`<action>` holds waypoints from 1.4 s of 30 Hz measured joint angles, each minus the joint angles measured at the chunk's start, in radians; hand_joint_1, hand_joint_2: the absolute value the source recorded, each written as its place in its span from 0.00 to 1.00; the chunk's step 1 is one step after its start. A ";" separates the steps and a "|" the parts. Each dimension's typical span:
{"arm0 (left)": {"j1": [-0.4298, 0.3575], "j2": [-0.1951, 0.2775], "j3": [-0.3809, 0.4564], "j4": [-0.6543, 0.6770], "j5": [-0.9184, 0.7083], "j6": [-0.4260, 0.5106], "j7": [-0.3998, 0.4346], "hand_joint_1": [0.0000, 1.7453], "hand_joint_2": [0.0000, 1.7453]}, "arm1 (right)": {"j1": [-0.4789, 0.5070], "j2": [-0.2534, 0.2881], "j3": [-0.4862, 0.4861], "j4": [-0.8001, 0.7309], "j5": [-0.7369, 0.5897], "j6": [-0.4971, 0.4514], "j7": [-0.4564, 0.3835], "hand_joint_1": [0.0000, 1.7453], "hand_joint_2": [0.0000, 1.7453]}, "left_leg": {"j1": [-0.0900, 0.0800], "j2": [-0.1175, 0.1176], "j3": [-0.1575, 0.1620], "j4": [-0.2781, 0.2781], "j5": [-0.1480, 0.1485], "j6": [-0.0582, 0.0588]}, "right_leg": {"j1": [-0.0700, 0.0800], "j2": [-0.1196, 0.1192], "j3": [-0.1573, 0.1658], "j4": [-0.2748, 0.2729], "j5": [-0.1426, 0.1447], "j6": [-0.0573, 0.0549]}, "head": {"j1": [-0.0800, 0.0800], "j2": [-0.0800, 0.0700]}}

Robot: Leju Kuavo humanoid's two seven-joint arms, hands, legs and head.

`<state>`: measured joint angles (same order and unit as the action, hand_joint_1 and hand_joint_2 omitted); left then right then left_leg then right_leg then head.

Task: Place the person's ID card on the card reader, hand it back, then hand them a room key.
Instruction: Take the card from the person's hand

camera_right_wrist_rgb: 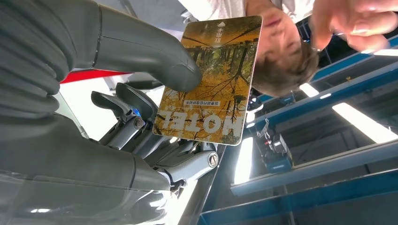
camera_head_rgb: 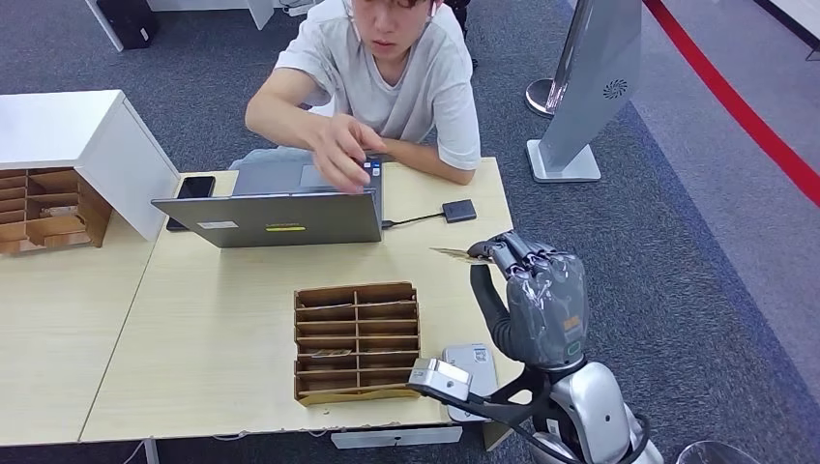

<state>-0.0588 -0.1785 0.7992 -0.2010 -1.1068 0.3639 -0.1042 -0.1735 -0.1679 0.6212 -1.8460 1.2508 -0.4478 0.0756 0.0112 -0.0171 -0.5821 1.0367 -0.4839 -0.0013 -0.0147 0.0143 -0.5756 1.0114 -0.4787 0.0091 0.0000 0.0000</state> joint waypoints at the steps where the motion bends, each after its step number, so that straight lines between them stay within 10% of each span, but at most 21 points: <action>1: 0.000 0.000 0.000 0.000 0.001 0.000 -0.001 0.00 0.00 | 0.000 0.000 0.000 0.000 -0.012 0.001 -0.003 1.00 1.00 | 0.000 0.000 0.000 0.000 0.000 0.000 | 0.000 0.000 0.000 0.000 0.000 0.000 | 0.000 0.000; 23: 0.003 0.000 0.002 0.000 0.012 0.002 -0.009 0.00 0.00 | 0.030 -0.016 0.011 -0.014 -0.418 0.226 -0.058 1.00 1.00 | 0.000 0.000 0.000 0.000 0.000 0.000 | 0.000 0.000 0.000 0.000 0.000 0.000 | 0.000 0.000; 42: 0.003 0.000 0.004 0.000 0.004 0.016 -0.020 0.00 0.00 | 0.115 -0.244 -0.004 0.106 -0.840 0.508 -0.025 1.00 1.00 | 0.000 0.000 0.000 0.000 0.000 0.000 | 0.000 0.000 0.000 0.000 0.000 0.000 | 0.000 0.000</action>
<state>-0.0555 -0.1789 0.8037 -0.2010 -1.1033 0.3803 -0.1240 -0.0581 -0.4115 0.6168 -1.7403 0.4106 0.0599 0.0509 0.0110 -0.0171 -0.5822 1.0368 -0.4841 -0.0011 -0.0149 0.0143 -0.5758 1.0109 -0.4787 0.0092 0.0000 0.0000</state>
